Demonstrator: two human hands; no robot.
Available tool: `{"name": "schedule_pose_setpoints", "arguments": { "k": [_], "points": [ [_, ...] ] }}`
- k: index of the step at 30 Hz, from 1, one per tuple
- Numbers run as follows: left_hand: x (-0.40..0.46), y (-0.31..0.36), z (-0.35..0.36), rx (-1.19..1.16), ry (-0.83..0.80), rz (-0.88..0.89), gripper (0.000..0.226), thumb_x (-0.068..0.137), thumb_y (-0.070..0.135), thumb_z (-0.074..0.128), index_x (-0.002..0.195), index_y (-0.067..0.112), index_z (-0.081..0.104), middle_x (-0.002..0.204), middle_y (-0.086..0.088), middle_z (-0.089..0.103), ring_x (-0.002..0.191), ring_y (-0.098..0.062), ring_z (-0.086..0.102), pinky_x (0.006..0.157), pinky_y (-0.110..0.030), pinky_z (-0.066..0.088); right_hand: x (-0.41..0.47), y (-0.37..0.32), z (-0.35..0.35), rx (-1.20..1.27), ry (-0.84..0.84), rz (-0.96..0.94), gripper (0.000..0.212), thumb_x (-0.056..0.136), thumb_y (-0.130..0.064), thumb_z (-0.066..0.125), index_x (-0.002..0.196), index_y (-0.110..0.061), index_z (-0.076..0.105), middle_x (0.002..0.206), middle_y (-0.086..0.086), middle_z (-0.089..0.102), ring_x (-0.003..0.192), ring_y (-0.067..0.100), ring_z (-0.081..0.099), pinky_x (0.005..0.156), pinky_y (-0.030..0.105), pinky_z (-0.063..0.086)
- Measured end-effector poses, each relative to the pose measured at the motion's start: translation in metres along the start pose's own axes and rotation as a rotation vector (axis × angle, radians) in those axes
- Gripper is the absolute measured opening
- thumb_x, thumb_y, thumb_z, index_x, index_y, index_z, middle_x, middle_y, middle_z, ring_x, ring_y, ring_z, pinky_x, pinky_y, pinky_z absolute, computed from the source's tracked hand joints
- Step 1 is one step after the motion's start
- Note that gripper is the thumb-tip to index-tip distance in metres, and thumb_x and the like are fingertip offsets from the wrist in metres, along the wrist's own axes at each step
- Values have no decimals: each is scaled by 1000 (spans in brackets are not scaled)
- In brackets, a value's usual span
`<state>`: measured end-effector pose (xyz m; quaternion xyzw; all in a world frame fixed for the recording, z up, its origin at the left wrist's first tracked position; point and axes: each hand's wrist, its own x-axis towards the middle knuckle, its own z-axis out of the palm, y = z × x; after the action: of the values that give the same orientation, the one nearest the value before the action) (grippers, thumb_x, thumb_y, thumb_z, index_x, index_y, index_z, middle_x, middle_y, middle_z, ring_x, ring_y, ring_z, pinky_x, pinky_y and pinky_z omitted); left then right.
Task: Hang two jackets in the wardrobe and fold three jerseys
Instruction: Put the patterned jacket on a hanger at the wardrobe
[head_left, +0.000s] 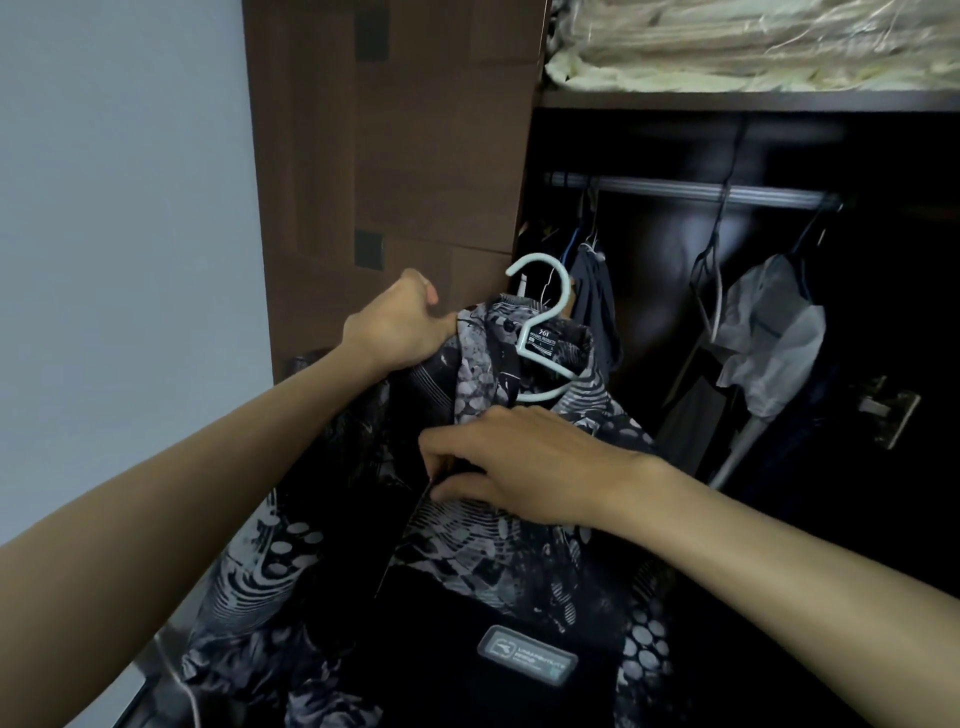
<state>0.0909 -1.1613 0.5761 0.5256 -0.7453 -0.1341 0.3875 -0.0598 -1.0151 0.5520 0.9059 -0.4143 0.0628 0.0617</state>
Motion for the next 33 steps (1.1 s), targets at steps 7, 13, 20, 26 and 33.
{"name": "schedule_pose_setpoints", "arguments": {
  "k": [7,13,20,26,33],
  "points": [
    [5,-30,-10,-27,64,-124,47,82,61,68,78,27,37,81,8,49,91,-25,55,97,-46,47,-15,22,-11,-65,-77,228,17,89,-38,75,88,-23,67,81,-10,60,83,15,58,65,35,47],
    [3,-37,-18,-56,101,-130,43,87,56,67,77,26,36,77,7,45,82,-23,48,86,-42,46,-26,49,13,-47,195,344,9,86,-20,74,81,-13,71,94,-6,64,83,14,62,77,36,56],
    [-4,-28,-25,-208,161,-97,40,91,41,70,76,21,39,74,1,46,68,-16,44,62,-33,35,-36,62,20,-23,506,373,10,93,-24,73,97,-14,75,135,-6,47,84,14,68,79,35,58],
    [-7,-27,-26,-258,154,-122,42,91,36,70,71,21,38,69,1,42,61,-15,39,56,-32,33,-38,77,13,306,506,504,15,80,-28,87,91,-19,83,87,-7,78,79,5,73,82,34,62],
    [-8,-23,-27,-256,130,-126,41,91,36,71,72,21,37,72,-1,42,64,-16,40,56,-32,33,-41,80,8,639,446,531,14,71,-14,92,78,-21,83,75,-5,79,75,10,75,83,31,62]
  ]
}}
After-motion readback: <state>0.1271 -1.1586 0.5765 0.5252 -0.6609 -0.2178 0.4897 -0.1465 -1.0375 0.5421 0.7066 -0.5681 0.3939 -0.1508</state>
